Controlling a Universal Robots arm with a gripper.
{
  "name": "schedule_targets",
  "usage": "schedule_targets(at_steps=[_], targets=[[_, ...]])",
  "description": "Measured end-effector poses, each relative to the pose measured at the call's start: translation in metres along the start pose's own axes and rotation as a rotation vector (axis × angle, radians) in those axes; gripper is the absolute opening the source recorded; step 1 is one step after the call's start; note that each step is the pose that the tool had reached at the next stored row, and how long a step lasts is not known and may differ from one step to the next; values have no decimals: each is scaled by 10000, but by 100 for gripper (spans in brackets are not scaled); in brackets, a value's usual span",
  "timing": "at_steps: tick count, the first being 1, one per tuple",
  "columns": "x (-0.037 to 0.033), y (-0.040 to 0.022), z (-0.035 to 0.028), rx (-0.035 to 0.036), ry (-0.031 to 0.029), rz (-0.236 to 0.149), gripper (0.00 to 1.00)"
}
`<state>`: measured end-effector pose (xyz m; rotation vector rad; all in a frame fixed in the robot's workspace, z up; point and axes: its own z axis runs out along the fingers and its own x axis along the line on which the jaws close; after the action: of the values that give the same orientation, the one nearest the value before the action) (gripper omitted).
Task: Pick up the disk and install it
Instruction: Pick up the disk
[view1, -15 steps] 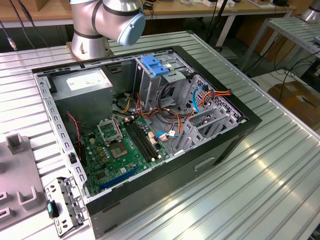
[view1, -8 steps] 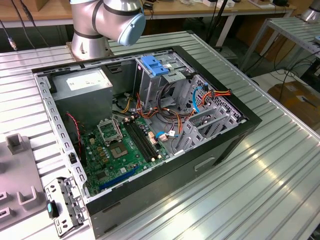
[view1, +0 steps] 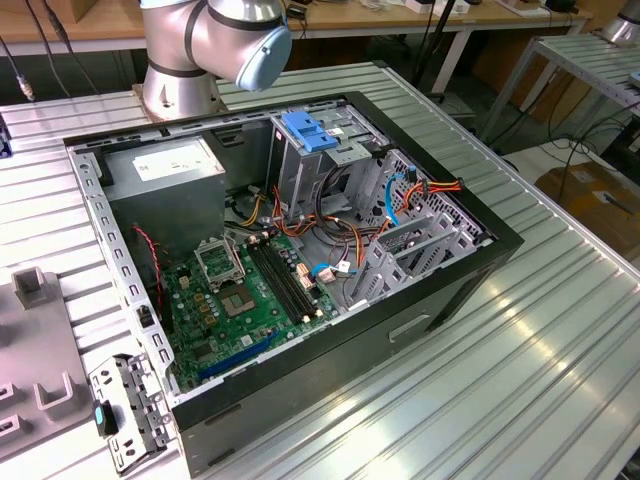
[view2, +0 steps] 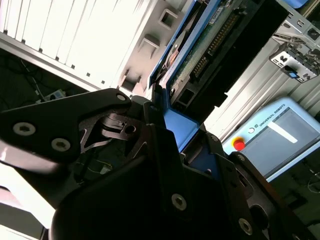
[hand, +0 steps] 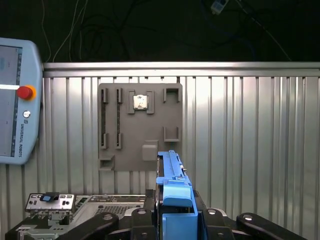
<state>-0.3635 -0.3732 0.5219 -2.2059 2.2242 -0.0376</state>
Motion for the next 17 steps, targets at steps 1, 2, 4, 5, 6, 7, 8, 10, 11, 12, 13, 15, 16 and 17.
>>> schedule_targets(at_steps=[1,2,4,5,6,7,8,10,11,12,13,15,16,17], targets=[[1,-9,0,0,0,0,37],[2,-21,1,0,0,0,37],[4,-43,1,-1,0,0,37],[5,-51,1,0,0,0,37],[6,-62,2,0,0,0,37],[7,-71,2,0,0,0,37],[8,-86,2,-1,0,0,37],[10,-104,3,0,0,0,37],[11,-114,3,0,0,-1,37],[12,-122,3,0,0,1,37],[13,-135,4,1,0,0,37],[16,-158,4,0,0,0,37],[17,-168,4,-1,0,0,37],[18,-178,5,1,0,0,37]])
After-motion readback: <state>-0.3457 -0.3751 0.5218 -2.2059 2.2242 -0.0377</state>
